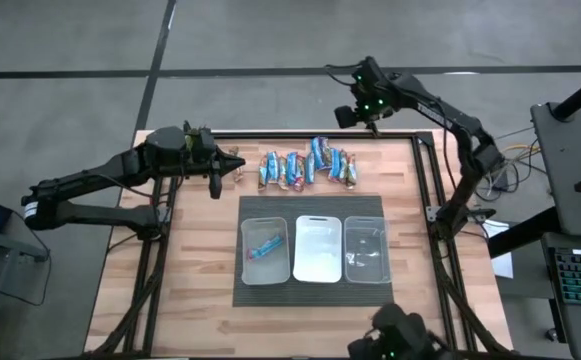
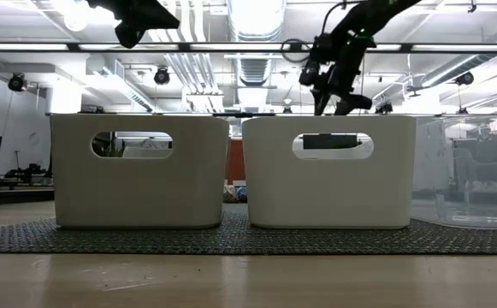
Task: Pick and place Granola Bars by type
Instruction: Put the red granola bar into the gray bin
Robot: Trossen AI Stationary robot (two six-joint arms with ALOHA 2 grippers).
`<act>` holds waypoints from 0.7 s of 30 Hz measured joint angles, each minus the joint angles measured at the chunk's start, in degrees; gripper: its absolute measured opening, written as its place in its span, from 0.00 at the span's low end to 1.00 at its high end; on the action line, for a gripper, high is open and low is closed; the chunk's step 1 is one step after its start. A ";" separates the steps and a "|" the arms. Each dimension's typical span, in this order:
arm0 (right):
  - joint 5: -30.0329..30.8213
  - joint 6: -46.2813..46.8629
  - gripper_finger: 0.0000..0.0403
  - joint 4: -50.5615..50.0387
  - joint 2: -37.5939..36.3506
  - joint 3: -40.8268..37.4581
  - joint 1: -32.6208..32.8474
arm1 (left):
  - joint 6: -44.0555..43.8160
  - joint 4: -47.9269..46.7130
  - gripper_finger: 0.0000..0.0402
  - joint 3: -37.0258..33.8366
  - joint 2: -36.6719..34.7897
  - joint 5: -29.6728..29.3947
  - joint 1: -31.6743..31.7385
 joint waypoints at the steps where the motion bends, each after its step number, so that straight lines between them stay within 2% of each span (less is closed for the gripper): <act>1: -0.01 0.01 0.54 -1.09 1.13 1.22 -0.15 | -0.34 0.01 0.00 0.00 -0.01 0.00 0.00; 7: -0.03 -0.41 0.54 -5.73 6.54 5.67 -0.39 | -0.75 -0.04 0.00 -0.02 0.00 0.00 0.00; 21: 0.17 -0.44 0.54 -8.39 10.75 5.91 1.14 | -0.75 -0.07 0.00 -0.02 0.00 0.00 -0.02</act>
